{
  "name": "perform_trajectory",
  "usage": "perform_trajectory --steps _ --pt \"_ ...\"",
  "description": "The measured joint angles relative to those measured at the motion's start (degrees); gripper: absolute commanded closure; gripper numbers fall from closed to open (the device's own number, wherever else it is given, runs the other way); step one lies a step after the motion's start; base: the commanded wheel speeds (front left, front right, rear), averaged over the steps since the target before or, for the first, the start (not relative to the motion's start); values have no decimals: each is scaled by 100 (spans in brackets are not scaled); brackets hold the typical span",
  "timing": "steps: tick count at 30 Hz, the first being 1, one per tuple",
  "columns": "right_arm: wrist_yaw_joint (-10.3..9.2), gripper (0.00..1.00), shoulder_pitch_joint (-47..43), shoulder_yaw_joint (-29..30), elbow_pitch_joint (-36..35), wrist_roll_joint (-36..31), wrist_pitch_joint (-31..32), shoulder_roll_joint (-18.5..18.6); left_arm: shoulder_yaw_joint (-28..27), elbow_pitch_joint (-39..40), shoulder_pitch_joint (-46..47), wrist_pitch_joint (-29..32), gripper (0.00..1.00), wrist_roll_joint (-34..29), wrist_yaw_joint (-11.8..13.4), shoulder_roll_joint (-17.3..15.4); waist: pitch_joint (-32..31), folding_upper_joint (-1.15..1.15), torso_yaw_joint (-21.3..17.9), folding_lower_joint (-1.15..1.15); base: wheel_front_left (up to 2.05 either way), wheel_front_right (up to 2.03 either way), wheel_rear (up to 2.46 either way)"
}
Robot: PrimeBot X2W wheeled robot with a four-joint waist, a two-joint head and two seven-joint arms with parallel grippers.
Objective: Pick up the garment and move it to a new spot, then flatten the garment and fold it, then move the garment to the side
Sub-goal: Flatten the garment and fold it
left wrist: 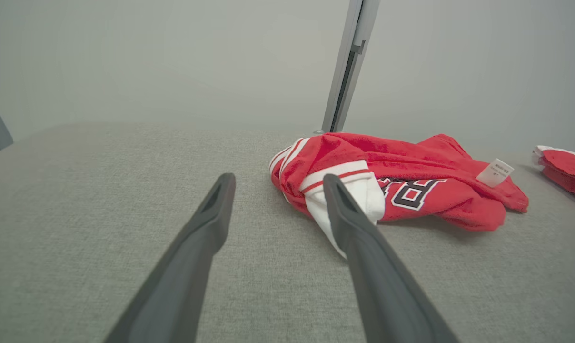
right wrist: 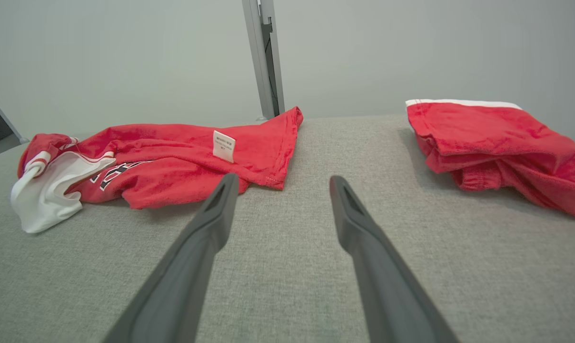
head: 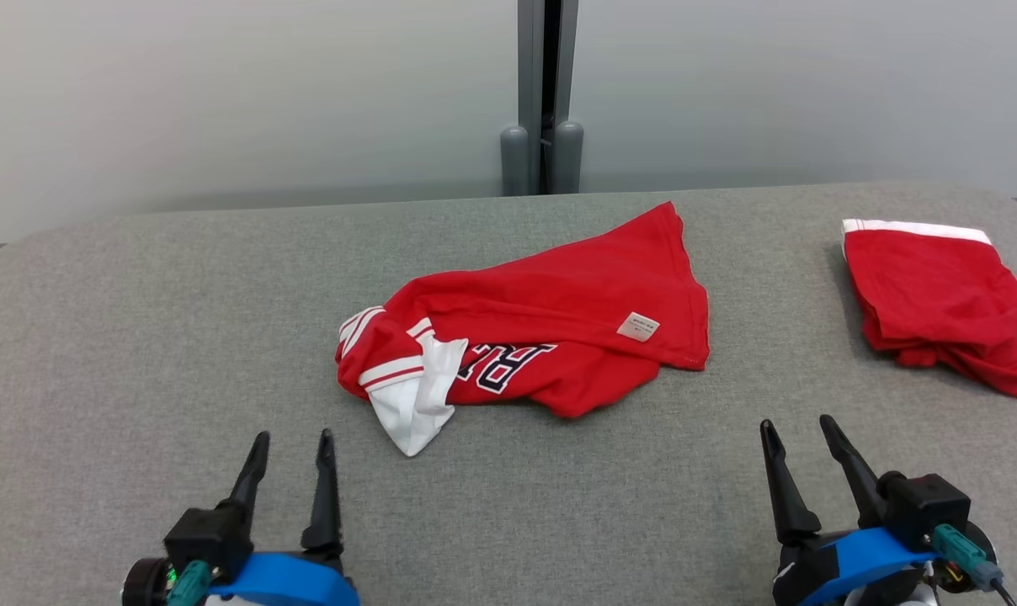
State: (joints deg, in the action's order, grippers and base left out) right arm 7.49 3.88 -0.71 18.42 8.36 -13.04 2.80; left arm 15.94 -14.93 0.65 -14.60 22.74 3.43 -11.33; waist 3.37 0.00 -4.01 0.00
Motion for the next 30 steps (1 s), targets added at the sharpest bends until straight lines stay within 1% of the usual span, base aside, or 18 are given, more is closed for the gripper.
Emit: perform_trajectory --steps 4,8,12,13,14,17,20,21,23,24,27,30 --pt "0 0 70 24 -35 -23 0 0 358 -16 348 260 0 -177 -158 60 99 0 -15 0 0 0 0" --pt "0 0 165 -21 -71 -24 2 2 732 -246 779 632 0 -338 -300 171 243 0 -64 0 0 0 0" --pt "0 0 304 -120 -101 -30 37 -1 848 -631 1249 934 0 -430 -347 208 459 0 -192 0 0 0 0" --pt "0 0 333 -115 -120 -53 44 -1 845 -753 1352 983 0 -453 -335 207 509 0 -226 1 0 0 0" --pt "0 0 363 -102 -132 -79 60 -1 831 -887 1443 1042 0 -470 -268 209 564 0 -261 0 0 0 0" --pt "0 0 439 -69 -181 -120 71 0 801 -1296 1694 1096 0 -634 -30 160 717 0 -356 1 0 0 0" --pt "0 0 474 -1 -242 -146 85 1 680 -1615 1872 1000 0 -670 225 144 838 0 -420 1 0 0 0" --pt "0 0 476 31 -254 -166 85 1 649 -1677 1907 944 38 -661 260 170 871 0 -427 1 0 0 0" --pt "0 0 481 82 -272 -176 83 1 546 -1757 1967 804 91 -550 258 241 924 0 -425 1 0 0 0" --pt "0 0 483 100 -278 -177 83 1 510 -1775 1986 702 100 -512 258 259 943 0 -419 1 0 0 0" --pt "0 0 488 156 -298 -203 83 1 309 -1780 2059 464 100 -292 225 279 978 0 -381 1 0 0 0" --pt "0 0 515 148 -305 -216 86 1 48 -1779 2106 355 100 -4 199 298 998 0 -317 1 0 0 0"
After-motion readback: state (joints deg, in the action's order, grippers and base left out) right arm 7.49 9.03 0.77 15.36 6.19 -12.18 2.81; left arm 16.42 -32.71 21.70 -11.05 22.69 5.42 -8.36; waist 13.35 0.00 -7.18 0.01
